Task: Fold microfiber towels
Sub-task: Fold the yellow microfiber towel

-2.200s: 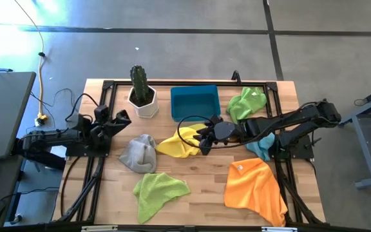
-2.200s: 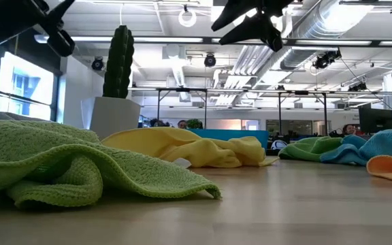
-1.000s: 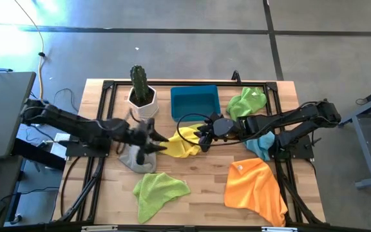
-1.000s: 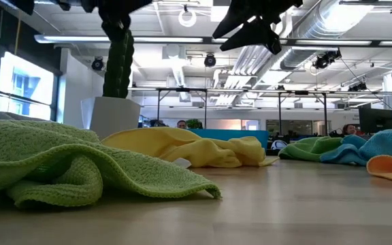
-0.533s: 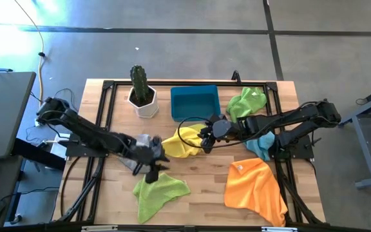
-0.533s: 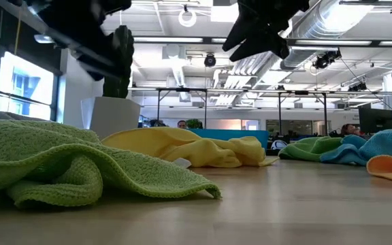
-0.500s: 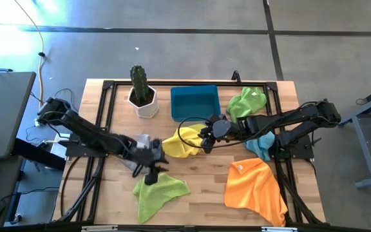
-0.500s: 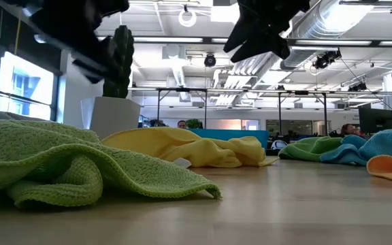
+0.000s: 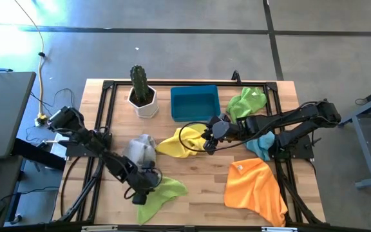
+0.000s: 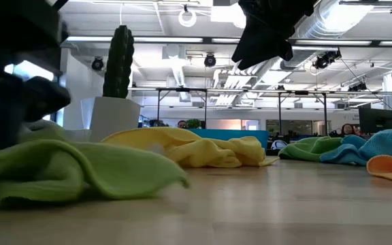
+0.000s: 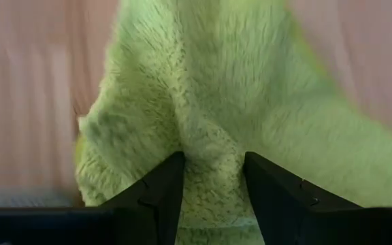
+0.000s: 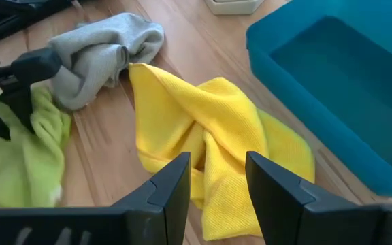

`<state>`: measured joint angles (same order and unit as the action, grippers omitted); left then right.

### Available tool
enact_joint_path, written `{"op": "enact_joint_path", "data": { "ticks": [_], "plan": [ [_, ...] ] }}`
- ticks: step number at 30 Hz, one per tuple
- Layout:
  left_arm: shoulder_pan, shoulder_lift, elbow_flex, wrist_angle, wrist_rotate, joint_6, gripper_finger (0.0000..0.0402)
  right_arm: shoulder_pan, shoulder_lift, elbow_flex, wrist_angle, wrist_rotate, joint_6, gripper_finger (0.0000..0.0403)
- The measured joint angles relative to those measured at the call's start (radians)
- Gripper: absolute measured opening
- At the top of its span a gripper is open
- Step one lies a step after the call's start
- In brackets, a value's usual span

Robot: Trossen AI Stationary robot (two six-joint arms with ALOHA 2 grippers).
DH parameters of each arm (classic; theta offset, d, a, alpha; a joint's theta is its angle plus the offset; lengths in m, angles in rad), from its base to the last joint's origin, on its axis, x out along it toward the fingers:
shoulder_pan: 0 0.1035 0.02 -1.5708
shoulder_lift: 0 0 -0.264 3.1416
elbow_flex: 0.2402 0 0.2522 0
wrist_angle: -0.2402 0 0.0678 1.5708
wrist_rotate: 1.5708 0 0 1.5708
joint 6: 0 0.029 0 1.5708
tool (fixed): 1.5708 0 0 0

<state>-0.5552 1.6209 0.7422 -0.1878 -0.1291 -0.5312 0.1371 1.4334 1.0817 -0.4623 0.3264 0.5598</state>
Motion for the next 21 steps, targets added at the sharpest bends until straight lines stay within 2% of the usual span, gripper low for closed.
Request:
{"op": "enact_joint_path", "data": {
  "ticks": [10,15,21],
  "plan": [
    [-0.093,-0.042,0.005,-0.338,0.209,-0.238,0.0147,0.000,0.000,0.000,-0.016,0.005,-0.004,0.0133],
    [-0.127,-0.069,0.003,-0.496,0.219,-0.339,0.0147,0.000,0.000,0.000,-0.017,0.005,-0.036,0.0133],
    [-0.136,-0.067,-0.003,-0.705,0.237,-0.539,0.0147,0.000,0.000,0.000,-0.019,0.005,-0.045,0.0133]
  ]
}}
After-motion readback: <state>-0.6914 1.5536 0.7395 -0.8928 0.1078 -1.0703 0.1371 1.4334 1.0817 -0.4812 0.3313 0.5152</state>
